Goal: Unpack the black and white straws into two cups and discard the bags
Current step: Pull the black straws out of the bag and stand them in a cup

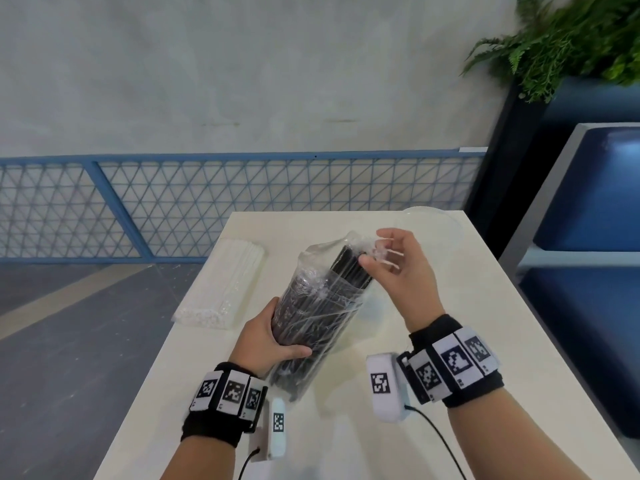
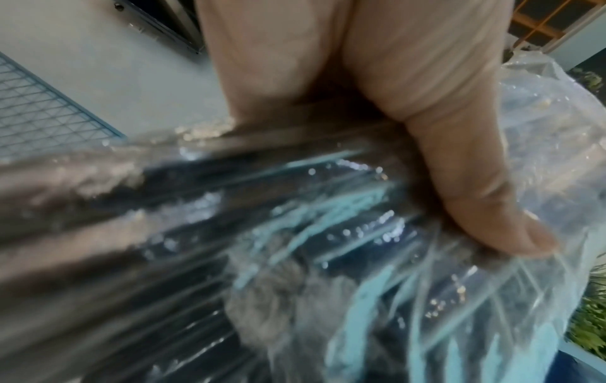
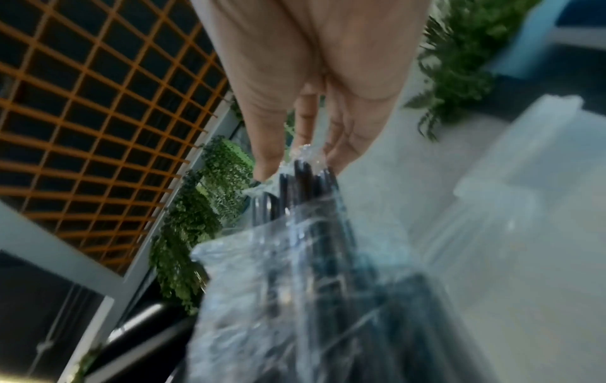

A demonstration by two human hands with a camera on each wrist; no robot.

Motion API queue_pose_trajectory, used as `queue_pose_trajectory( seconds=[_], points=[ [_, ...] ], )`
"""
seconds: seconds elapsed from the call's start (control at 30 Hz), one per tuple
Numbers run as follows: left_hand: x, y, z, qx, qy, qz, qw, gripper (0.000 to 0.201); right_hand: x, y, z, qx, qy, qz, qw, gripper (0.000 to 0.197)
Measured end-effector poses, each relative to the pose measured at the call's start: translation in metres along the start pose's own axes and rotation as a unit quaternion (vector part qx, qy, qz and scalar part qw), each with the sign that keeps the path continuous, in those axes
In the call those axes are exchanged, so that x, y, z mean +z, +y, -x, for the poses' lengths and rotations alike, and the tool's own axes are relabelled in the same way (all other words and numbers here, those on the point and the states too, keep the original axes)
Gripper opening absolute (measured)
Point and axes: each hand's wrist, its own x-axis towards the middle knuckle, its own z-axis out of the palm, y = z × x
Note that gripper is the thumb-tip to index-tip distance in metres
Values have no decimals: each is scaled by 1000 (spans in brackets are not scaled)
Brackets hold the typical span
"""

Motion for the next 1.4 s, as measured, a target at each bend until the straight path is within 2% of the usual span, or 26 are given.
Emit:
queue_pose_trajectory(
  seconds=[0.07,0.23,0.33,0.4,0.47,0.6,0.8,0.93,1.1,1.23,1.33,1.4],
  points=[
    [-1,-1,1,2,7,9,1000,70,8,8,9,53,1,-29,998,47],
    [-3,0,4,17,-4,-2,1000,72,25,9,18,92,-23,-56,994,41],
    [-2,12,3,48,-21,-35,998,79,36,8,21,134,52,-125,982,50],
    [1,21,1,67,-17,-47,996,86,46,7,23,149,109,-131,974,52],
    [5,26,-1,77,-7,-48,996,85,54,7,23,159,135,-123,970,47],
    [9,28,0,74,12,-66,995,78,56,10,20,173,126,-104,971,40],
    [11,30,0,72,9,-94,993,82,52,15,16,204,144,-177,952,30],
    [11,30,-3,57,2,-96,994,80,40,10,0,192,150,-212,946,25],
    [11,27,-6,46,2,-94,994,77,26,1,-16,128,149,-248,949,25],
    [8,26,-5,46,0,-64,997,75,24,2,-16,107,114,-239,958,28],
    [0,22,-5,43,-9,-33,998,72,20,8,-14,134,12,-232,963,56],
    [-3,21,-5,44,-19,-20,999,74,18,11,-11,163,-48,-232,958,61]
  ],
)
